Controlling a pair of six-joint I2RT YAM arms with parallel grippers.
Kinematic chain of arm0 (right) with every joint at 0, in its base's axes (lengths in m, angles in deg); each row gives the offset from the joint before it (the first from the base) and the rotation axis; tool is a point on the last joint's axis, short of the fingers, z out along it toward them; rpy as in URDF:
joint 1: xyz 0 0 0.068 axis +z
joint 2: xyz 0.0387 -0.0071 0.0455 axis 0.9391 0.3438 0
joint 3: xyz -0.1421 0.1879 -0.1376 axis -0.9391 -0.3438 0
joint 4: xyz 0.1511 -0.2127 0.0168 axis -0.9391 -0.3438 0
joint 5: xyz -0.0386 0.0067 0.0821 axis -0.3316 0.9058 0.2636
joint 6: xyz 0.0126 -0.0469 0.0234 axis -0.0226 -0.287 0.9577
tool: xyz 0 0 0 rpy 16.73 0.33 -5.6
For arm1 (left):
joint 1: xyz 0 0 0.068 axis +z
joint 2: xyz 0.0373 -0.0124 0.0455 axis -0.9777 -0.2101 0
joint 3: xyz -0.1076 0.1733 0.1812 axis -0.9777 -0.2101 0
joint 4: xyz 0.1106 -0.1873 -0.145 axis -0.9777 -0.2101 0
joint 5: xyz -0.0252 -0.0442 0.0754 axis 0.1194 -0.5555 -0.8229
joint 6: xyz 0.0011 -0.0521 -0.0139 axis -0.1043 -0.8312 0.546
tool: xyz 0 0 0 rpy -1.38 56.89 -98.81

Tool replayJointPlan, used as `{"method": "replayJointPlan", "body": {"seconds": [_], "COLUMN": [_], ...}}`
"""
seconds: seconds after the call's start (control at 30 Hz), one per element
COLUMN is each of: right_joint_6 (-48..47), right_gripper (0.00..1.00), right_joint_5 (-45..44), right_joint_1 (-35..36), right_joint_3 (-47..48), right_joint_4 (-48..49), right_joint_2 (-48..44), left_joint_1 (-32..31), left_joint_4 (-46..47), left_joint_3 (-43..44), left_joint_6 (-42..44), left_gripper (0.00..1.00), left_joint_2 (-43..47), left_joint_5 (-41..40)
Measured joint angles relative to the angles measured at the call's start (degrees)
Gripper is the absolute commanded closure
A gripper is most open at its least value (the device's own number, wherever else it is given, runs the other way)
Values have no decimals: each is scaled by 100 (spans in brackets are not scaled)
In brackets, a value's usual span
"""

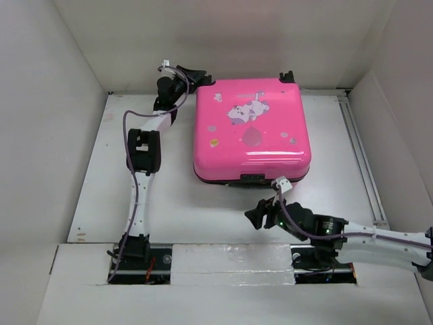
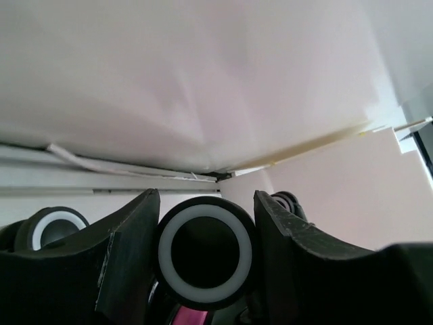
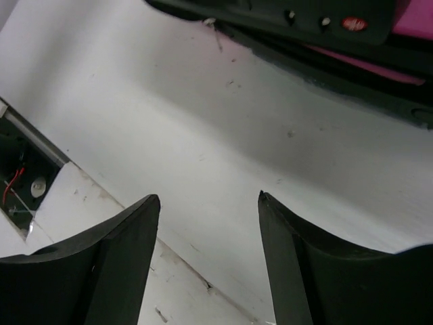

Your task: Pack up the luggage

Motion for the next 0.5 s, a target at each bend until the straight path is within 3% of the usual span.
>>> {"method": "replayJointPlan", "body": {"seconds": [0.3, 0.5], "right_joint_6": [-52, -828], "right_gripper": [33, 34], "right_joint_5": [-863, -837], "right_joint_1": [-166, -1117], "right_joint_3": [575, 1650], "right_joint_4": [-938, -1613], "right_joint_2": [-560, -341], "left_joint_1": [302, 518], "left_joint_4": [2079, 3305], "left_joint_3": [-4452, -7195], "left_joint_6": [-229, -599], "left_gripper": [100, 100], "left_joint_2": [2317, 3746], "left_joint_5": [42, -603]}}
